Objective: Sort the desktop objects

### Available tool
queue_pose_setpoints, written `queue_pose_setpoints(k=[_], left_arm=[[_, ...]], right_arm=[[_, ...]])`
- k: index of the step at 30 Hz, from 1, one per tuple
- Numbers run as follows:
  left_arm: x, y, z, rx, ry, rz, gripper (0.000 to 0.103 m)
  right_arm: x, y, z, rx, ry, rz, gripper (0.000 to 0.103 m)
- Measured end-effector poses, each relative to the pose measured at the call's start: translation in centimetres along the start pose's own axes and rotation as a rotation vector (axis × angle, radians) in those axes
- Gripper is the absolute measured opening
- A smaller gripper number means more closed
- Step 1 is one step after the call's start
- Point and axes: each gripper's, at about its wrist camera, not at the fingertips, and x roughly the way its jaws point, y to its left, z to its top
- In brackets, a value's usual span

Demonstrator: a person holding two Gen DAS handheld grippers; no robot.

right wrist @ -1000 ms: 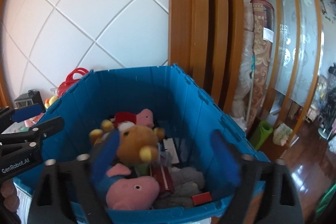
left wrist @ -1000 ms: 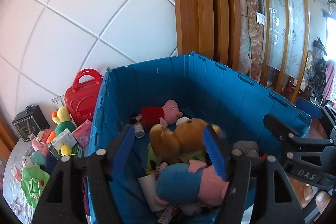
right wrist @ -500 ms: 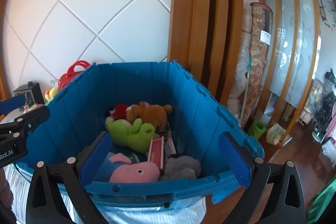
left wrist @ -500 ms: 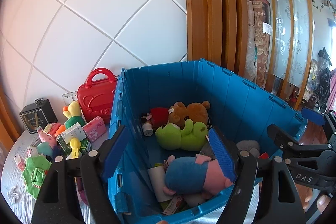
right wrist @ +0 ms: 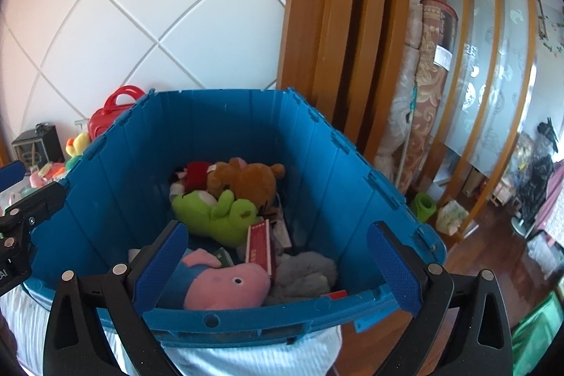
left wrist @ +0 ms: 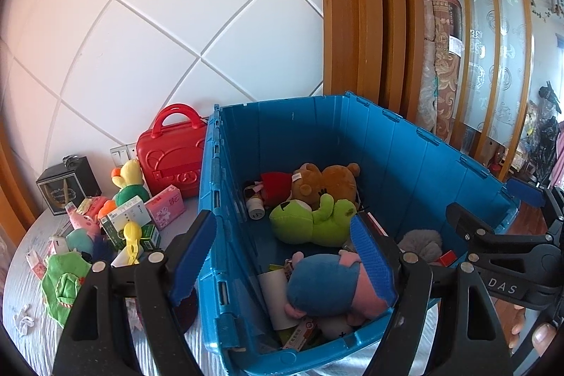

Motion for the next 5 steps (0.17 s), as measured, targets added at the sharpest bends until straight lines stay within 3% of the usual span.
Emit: queue_pose_setpoints(k=[5], left_arm=[[0.04, 0.28, -0.02, 0.001, -0.003, 0.000, 0.078]], right_arm=[[0.12, 0.36, 0.12, -0.008, 0.002, 0.004, 0.103]])
